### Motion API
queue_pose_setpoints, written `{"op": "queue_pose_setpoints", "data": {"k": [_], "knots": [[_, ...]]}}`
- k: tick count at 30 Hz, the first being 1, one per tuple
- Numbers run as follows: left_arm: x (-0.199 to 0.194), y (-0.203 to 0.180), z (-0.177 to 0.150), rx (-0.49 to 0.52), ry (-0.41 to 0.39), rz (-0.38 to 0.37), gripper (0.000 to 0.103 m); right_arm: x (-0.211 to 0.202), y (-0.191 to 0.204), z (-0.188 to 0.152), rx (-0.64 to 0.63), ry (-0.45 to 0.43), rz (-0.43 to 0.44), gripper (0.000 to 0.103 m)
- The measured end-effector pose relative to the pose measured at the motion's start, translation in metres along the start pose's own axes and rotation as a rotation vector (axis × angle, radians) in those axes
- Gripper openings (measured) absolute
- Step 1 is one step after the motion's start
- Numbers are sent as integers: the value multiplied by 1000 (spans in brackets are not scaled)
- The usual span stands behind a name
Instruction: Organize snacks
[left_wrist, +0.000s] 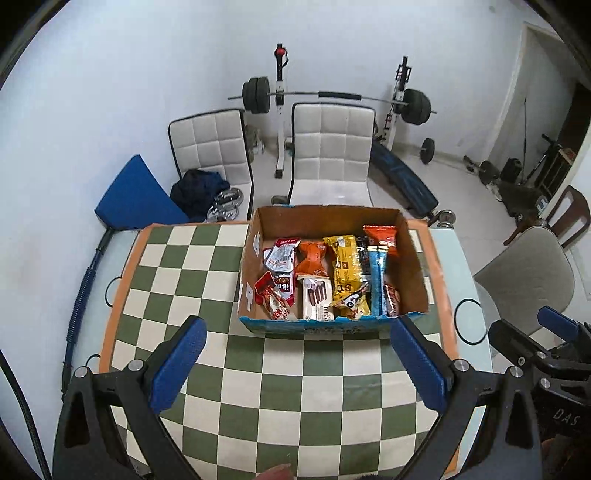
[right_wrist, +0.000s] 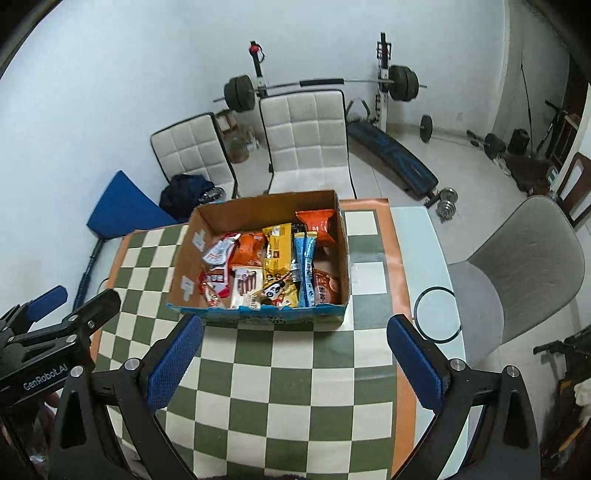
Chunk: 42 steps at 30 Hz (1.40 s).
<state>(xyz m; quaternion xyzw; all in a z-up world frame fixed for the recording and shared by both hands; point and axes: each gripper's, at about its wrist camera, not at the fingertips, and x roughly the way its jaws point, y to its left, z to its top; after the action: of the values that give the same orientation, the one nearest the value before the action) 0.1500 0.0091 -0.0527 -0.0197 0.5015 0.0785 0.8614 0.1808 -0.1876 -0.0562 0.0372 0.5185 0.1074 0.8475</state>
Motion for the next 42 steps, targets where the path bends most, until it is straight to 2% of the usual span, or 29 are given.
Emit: {"op": "queue_pose_setpoints", "data": {"k": [8, 17, 26, 32, 42], "knots": [[-45, 3, -12, -10, -44, -15, 102, -58, 11, -17, -31, -73, -1, 102], [-73, 1, -21, -4, -99, -19, 102, -81, 10, -26, -29, -95, -18, 102], [-65, 5, -23, -23, -130, -4, 103, -82, 7, -22, -25, -175, -88, 103], [-49, 8, -22, -29, -146, 25, 103, -71, 6, -19, -25, -189, -115, 103], [-28, 11, -23, -21, -114, 43, 103, -51, 7, -18, -19, -175, -129, 103]]}}
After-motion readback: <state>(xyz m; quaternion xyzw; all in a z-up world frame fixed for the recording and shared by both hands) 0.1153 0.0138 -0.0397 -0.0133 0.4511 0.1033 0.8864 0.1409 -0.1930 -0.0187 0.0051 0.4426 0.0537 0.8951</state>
